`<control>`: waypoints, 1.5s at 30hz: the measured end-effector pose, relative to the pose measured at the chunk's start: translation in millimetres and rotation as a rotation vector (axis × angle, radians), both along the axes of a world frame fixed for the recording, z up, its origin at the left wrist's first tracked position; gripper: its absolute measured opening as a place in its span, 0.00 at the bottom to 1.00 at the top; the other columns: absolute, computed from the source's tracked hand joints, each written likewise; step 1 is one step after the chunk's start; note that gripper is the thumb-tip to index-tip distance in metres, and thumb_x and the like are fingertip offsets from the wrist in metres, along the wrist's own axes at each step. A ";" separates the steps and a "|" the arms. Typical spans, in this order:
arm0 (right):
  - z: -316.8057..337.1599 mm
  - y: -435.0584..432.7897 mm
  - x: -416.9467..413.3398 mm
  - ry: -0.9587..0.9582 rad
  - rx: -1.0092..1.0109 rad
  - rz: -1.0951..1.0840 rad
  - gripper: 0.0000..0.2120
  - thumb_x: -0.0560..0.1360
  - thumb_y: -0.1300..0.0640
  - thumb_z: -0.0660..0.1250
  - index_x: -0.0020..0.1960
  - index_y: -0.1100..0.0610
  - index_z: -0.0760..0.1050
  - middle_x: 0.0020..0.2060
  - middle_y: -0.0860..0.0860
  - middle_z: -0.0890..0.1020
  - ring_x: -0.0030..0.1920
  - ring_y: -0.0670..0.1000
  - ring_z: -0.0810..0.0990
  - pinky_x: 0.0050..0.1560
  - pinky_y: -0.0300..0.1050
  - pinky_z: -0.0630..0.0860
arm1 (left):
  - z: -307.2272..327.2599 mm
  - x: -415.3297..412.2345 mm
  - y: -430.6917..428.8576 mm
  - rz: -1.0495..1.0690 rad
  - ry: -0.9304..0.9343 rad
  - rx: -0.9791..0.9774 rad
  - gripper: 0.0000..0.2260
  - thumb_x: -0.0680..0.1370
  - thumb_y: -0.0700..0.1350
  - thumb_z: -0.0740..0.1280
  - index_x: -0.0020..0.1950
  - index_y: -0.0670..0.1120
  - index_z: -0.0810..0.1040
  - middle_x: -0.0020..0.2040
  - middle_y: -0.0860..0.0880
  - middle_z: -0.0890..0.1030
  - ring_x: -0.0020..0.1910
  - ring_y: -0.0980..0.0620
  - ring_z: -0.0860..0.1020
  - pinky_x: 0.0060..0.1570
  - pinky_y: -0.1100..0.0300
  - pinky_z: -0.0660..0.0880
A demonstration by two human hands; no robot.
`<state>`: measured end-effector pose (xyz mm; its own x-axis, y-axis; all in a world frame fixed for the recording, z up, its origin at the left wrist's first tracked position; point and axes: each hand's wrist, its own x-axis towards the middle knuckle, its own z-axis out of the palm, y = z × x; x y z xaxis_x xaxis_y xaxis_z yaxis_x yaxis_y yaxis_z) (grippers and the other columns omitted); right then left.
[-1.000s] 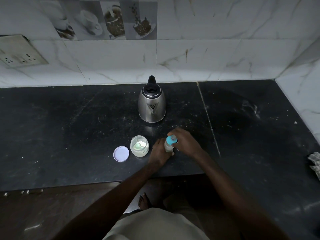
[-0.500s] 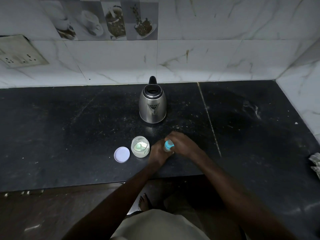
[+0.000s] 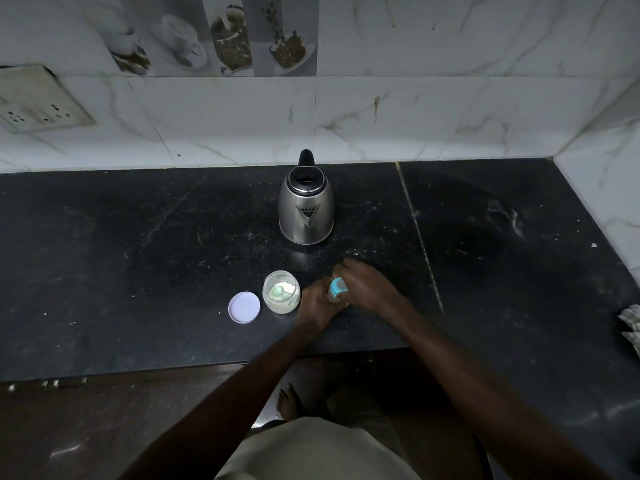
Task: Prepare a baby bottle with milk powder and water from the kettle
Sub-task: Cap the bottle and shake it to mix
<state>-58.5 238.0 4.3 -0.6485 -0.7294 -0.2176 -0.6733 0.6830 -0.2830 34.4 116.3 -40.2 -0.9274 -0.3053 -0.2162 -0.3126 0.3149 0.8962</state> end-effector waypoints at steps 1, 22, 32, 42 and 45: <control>0.2 1.1 -0.8 -0.014 -0.024 0.035 0.17 0.74 0.57 0.75 0.60 0.60 0.79 0.56 0.56 0.78 0.55 0.55 0.79 0.56 0.54 0.79 | -0.7 -0.1 0.0 0.003 -0.004 0.003 0.20 0.71 0.41 0.82 0.60 0.39 0.81 0.55 0.43 0.86 0.53 0.48 0.85 0.51 0.59 0.79; -2.4 1.1 -10.6 -0.119 -0.039 0.049 0.10 0.76 0.59 0.74 0.56 0.58 0.81 0.55 0.54 0.81 0.56 0.52 0.80 0.60 0.51 0.78 | 0.1 -0.7 -1.1 0.007 -0.014 -0.001 0.19 0.71 0.39 0.82 0.59 0.38 0.82 0.55 0.42 0.86 0.54 0.47 0.85 0.53 0.55 0.80; -6.5 -5.9 -3.9 0.018 0.064 -0.160 0.25 0.73 0.41 0.74 0.59 0.60 0.77 0.56 0.57 0.82 0.54 0.60 0.83 0.50 0.53 0.80 | 2.8 -3.0 -1.4 -0.041 -0.002 -0.067 0.19 0.72 0.39 0.80 0.62 0.41 0.83 0.56 0.44 0.86 0.55 0.47 0.84 0.58 0.52 0.79; -2.2 8.3 -12.3 -0.108 0.007 0.036 0.15 0.76 0.58 0.73 0.62 0.57 0.79 0.58 0.55 0.79 0.57 0.55 0.79 0.60 0.54 0.78 | 0.5 -2.5 -1.9 0.006 -0.024 0.019 0.21 0.71 0.39 0.82 0.62 0.38 0.81 0.58 0.41 0.85 0.58 0.45 0.84 0.61 0.46 0.80; 1.3 7.4 -14.5 -0.128 -0.024 0.067 0.12 0.78 0.62 0.70 0.62 0.59 0.80 0.58 0.57 0.79 0.58 0.56 0.77 0.61 0.53 0.75 | 0.7 -2.6 -2.0 0.013 -0.034 0.035 0.21 0.71 0.38 0.82 0.62 0.38 0.81 0.58 0.41 0.85 0.58 0.45 0.84 0.60 0.45 0.80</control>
